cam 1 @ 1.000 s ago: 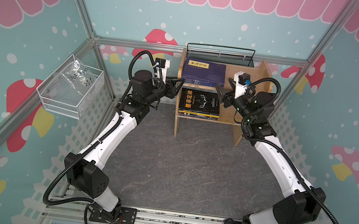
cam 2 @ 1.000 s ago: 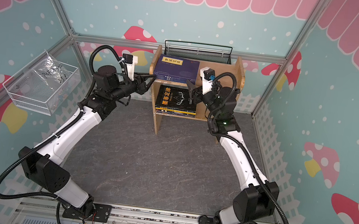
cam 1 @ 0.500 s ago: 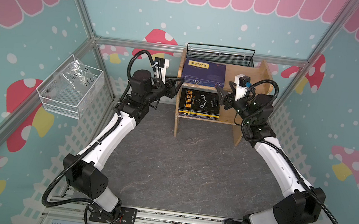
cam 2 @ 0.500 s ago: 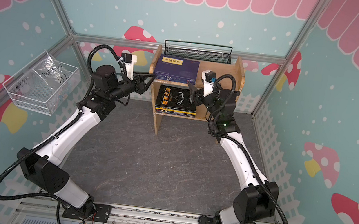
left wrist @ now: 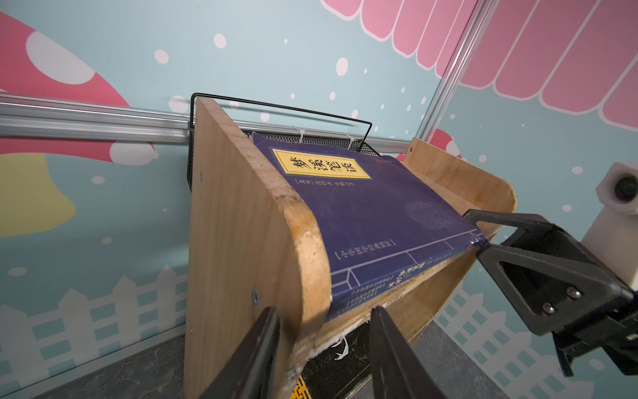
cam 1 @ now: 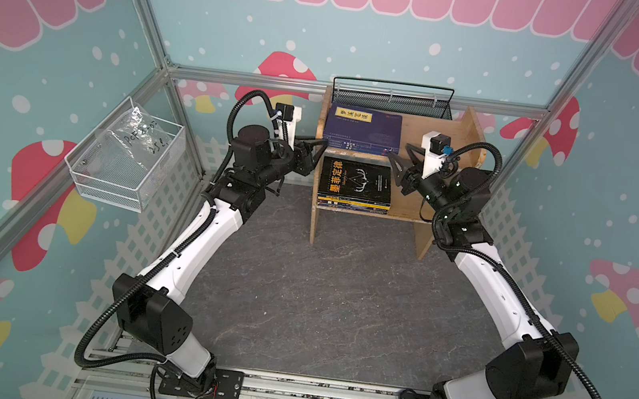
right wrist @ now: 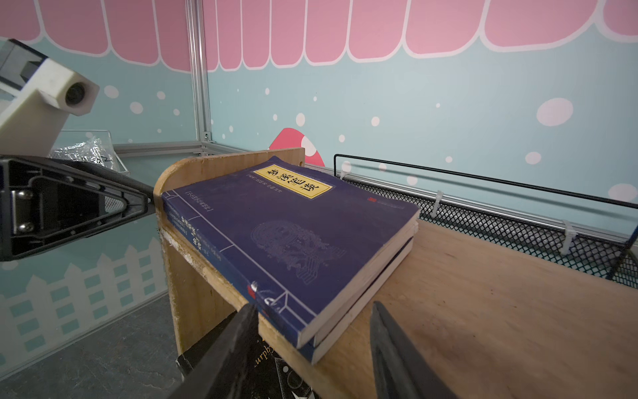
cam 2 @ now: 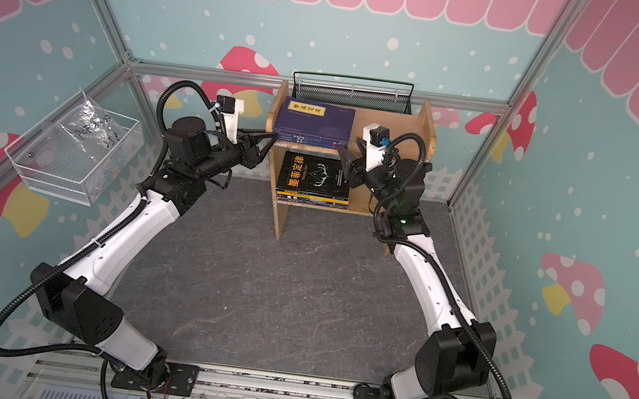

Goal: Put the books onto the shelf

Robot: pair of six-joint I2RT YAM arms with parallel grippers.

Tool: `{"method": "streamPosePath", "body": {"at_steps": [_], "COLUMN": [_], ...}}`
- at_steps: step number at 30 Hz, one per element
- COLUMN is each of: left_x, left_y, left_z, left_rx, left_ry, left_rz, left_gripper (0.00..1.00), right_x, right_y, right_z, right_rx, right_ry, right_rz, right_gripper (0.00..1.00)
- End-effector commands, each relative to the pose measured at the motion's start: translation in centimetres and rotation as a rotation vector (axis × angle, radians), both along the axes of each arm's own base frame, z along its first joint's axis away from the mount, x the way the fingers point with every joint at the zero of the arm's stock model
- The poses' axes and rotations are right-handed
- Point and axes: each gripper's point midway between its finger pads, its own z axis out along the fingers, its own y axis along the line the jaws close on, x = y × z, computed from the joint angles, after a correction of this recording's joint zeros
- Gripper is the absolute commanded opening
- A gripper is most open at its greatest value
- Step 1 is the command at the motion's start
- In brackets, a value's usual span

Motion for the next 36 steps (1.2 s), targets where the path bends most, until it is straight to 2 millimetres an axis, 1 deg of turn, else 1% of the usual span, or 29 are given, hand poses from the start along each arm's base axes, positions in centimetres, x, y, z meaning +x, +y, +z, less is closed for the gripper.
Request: {"method": "streamPosePath", "body": {"at_steps": [1, 6, 10, 15, 18, 26, 28, 29, 30, 31, 32, 33, 36], "left_x": [-1.1, -1.1, -1.0, -0.9, -0.9, -0.9, -1.1, -1.1, -1.3, -1.4, -1.6, -1.9, -3.1], "left_y": [0.3, 0.4, 0.4, 0.4, 0.5, 0.6, 0.7, 0.8, 0.9, 1.0, 1.2, 1.4, 2.3], "left_z": [1.1, 1.0, 0.9, 0.7, 0.7, 0.7, 0.8, 0.8, 0.9, 1.0, 1.0, 1.0, 1.0], "left_rx": [0.008, 0.010, 0.010, 0.013, 0.012, 0.012, 0.012, 0.012, 0.011, 0.010, 0.009, 0.008, 0.006], "left_ry": [-0.040, -0.040, -0.037, -0.034, -0.035, -0.033, -0.035, -0.035, -0.035, -0.034, -0.032, -0.029, -0.030], "left_rz": [0.001, 0.004, 0.004, 0.010, 0.012, 0.019, 0.018, 0.021, 0.025, 0.027, 0.029, 0.031, 0.056], "left_gripper": [0.45, 0.45, 0.45, 0.45, 0.45, 0.45, 0.45, 0.46, 0.48, 0.52, 0.56, 0.62, 0.77], "right_x": [0.2, 0.5, 0.3, 0.5, 0.6, 0.6, 0.5, 0.5, 0.4, 0.2, 0.0, -0.3, -1.1], "right_y": [0.2, 0.4, 1.0, 1.2, 1.3, 1.5, 1.6, 1.5, 1.4, 1.3, 1.3, 1.1, 0.2], "right_z": [0.7, 0.6, 0.8, 0.7, 0.5, 0.2, 0.2, 0.2, 0.1, 0.1, 0.1, 0.2, 0.4], "right_rx": [-0.001, -0.003, -0.009, -0.012, -0.011, -0.011, -0.011, -0.012, -0.011, -0.011, -0.011, -0.011, -0.006], "right_ry": [-0.028, -0.027, -0.032, -0.030, -0.026, -0.016, -0.015, -0.014, -0.012, -0.012, -0.012, -0.015, -0.020], "right_rz": [0.015, 0.019, 0.060, 0.068, 0.075, 0.091, 0.093, 0.091, 0.087, 0.086, 0.084, 0.076, 0.035], "right_gripper": [0.50, 0.44, 0.42, 0.39, 0.35, 0.32, 0.36, 0.41, 0.48, 0.55, 0.60, 0.64, 0.72]}}
